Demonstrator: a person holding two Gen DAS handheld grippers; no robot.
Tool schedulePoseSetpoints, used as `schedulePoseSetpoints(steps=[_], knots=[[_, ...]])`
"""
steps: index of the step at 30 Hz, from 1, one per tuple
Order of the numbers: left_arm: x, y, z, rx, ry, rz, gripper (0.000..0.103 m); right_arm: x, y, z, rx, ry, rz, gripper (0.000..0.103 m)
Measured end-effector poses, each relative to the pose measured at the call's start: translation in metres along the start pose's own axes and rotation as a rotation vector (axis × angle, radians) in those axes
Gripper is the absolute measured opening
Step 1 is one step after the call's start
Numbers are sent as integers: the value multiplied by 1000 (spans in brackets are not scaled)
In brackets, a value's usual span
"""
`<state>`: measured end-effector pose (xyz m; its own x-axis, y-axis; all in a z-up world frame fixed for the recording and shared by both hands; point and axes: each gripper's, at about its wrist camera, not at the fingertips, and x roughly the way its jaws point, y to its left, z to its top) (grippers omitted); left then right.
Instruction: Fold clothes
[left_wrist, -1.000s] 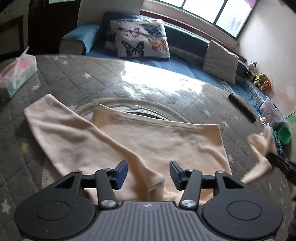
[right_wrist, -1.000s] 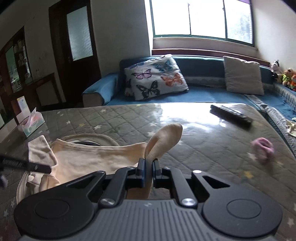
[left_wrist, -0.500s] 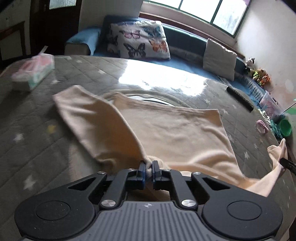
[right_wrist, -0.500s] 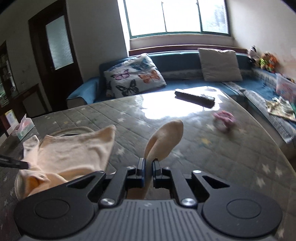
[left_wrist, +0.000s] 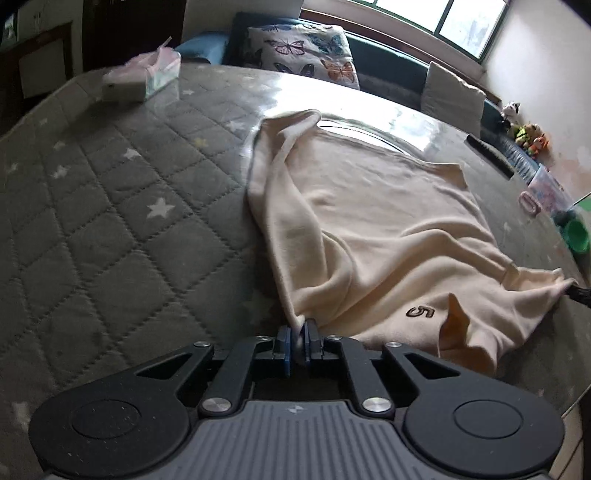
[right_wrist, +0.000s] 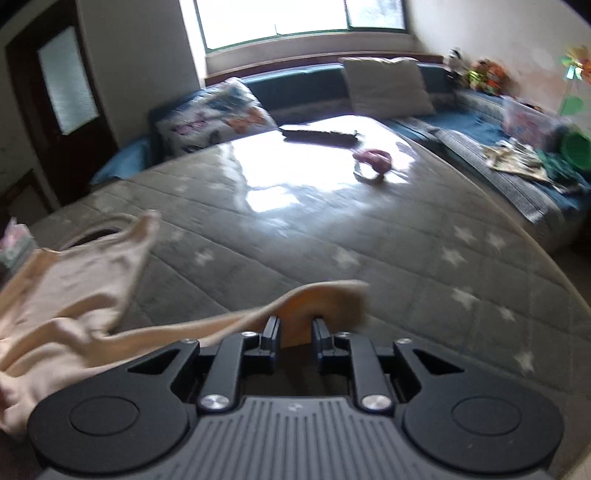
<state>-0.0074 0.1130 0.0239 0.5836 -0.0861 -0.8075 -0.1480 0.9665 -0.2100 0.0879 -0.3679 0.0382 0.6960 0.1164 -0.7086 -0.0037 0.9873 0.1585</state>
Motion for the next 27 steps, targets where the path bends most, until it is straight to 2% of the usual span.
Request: schedulePoseSetpoints(steps=[2,6,10,13,15,20,22,23,27], knots=[[-7,0,0,24,-9,0,15,-3,-9,-3,18,5,-26,18],[-24,-6,1,101,-67,27,32,-14,-24,-7,40,-16,-63,22],[-40,-15,2,158,-118,4,33,-17,-30,-4,60,-38,-53,23],[-47,-30,-1,230,-141,-58,38,-15,-27,-2,70,-43,-35,25],[-47,-45,-4,294,-141,-97,39,-10,-25,-4,63,-27,-31,33],[-38,-81,-15,427,-103,-182,41,7,-18,-12,33,26,-29,33],[-32,-91,-17,465,-98,-175,42,9,-14,-14,7,24,-44,24],[-29,-94,-18,473,-98,-171,42,9,-12,-15,-4,23,-47,14],[-23,-100,-12,482,-110,-155,42,7,-7,-13,-40,5,-71,8]])
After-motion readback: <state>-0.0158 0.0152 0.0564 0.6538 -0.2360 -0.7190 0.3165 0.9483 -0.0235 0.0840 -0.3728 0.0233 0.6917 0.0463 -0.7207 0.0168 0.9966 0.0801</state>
